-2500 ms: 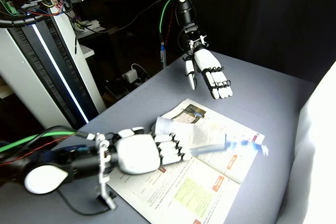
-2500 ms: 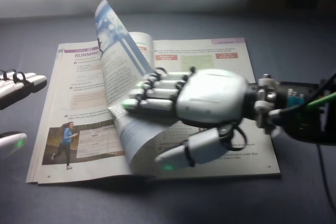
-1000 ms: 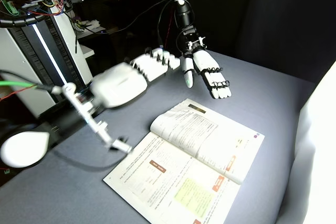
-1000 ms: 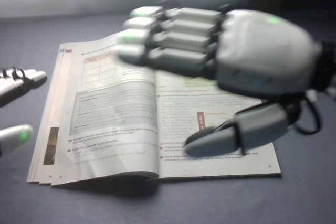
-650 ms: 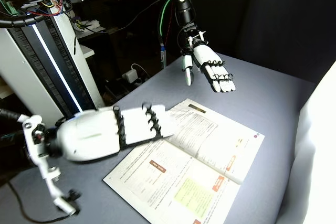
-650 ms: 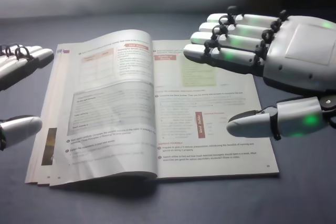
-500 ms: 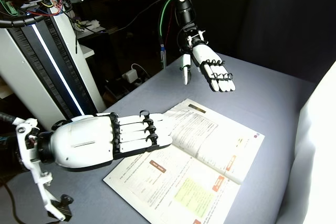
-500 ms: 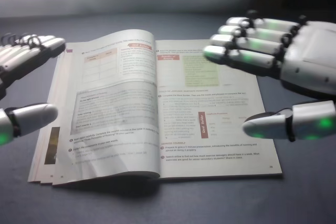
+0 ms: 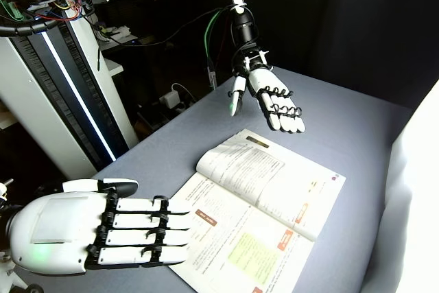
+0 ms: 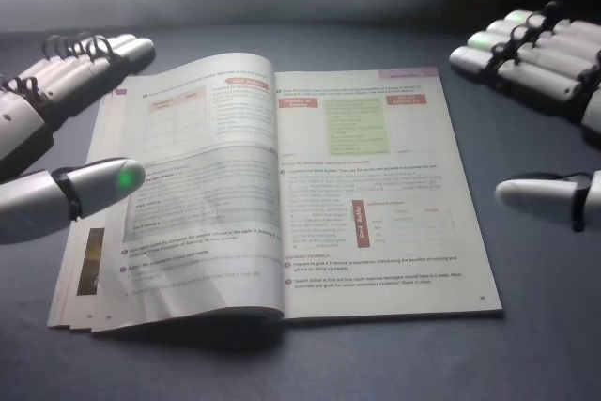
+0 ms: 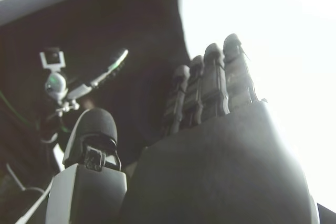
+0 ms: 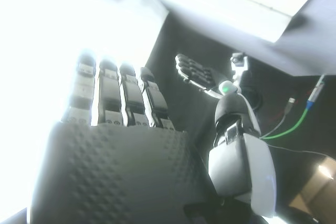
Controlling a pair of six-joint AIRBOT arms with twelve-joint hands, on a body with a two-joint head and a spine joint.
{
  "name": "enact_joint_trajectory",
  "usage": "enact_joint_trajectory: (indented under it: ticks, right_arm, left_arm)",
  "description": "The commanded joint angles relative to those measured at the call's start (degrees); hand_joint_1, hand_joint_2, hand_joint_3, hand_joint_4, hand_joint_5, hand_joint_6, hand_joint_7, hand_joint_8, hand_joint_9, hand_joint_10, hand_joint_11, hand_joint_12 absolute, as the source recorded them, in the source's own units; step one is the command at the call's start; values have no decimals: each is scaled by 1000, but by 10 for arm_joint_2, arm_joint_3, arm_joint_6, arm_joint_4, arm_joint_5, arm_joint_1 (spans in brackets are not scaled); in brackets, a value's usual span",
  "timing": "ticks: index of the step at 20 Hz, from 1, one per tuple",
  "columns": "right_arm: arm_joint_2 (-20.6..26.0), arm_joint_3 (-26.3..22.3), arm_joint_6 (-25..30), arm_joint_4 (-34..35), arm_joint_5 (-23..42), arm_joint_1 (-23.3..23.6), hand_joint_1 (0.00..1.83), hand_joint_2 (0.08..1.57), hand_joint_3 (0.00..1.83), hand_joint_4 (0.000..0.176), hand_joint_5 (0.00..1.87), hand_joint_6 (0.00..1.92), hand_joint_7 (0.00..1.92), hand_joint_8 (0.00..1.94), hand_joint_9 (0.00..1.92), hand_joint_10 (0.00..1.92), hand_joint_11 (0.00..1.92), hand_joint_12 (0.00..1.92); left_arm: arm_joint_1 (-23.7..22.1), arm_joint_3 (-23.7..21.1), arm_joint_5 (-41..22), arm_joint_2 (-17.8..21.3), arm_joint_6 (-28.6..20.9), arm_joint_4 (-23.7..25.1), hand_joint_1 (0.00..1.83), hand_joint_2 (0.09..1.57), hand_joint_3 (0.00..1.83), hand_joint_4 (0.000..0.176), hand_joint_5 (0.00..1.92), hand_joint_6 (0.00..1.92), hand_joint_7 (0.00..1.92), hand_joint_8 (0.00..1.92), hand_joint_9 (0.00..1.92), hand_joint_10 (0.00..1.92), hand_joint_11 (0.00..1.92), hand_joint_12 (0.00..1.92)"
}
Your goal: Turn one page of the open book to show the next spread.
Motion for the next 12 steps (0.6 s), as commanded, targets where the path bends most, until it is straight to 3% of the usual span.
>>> enact_joint_trajectory:
  ticks: [1, 2, 4, 5, 7, 8, 9, 10, 12]
  right_arm:
    - [9, 0, -2, 25, 97, 2, 179, 1244, 18, 0, 0, 0, 0, 0, 0, 0, 0, 0]
    - [13, -2, -2, 30, 104, -2, 180, 1236, 13, 0, 0, 0, 0, 0, 0, 0, 0, 0]
    - [14, -4, -2, 37, 119, -8, 266, 1238, 9, 0, 0, 0, 0, 0, 0, 0, 0, 0]
    - [16, -6, -2, 44, 137, -15, 309, 1242, 9, 17, 0, 0, 0, 0, 0, 0, 0, 0]
    - [22, -12, -2, 66, 184, -40, 379, 1290, 21, 62, 0, 0, 0, 0, 0, 0, 0, 0]
    - [28, -15, -2, 76, 210, -53, 366, 1299, 21, 47, 0, 0, 0, 0, 0, 0, 13, 7]
    - [34, -19, -2, 83, 237, -62, 362, 1300, 19, 17, 0, 0, 0, 0, 0, 0, 2, 1]
    - [38, -22, -2, 85, 253, -67, 342, 1306, 19, 21, 0, 0, 0, 0, 0, 0, 0, 0]
    - [48, -27, -2, 86, 287, -70, 261, 1332, 24, 11, 0, 0, 0, 0, 0, 0, 1, 0]
  left_arm:
    - [-3, 2, -81, -2, -2, -10, 371, 1295, 0, 34, 0, 0, 0, 0, 0, 0, 0, 0]
    - [-4, 2, -85, -3, -2, -13, 350, 1302, 0, 38, 0, 0, 0, 0, 0, 0, 0, 0]
    - [-4, 4, -89, -3, -1, -16, 390, 1282, 0, 64, 0, 0, 0, 0, 0, 0, 0, 0]
    - [-4, 4, -90, -3, -1, -18, 484, 1257, 0, 61, 0, 0, 0, 0, 0, 0, 0, 0]
    - [-5, 6, -98, -3, 0, -24, 420, 1247, 0, 60, 0, 0, 0, 0, 0, 0, 0, 0]
    - [-5, 6, -106, -3, 2, -27, 283, 1228, 0, 31, 0, 0, 0, 0, 0, 0, 0, 0]
    - [-5, 6, -116, -3, 4, -31, 315, 1239, 0, 60, 0, 0, 0, 0, 0, 0, 0, 0]
    - [-5, 5, -121, -2, 5, -33, 408, 1247, 0, 100, 0, 0, 0, 0, 0, 0, 0, 0]
    - [-5, 2, -136, 1, 9, -39, 496, 1245, 0, 103, 0, 0, 0, 0, 0, 0, 0, 0]
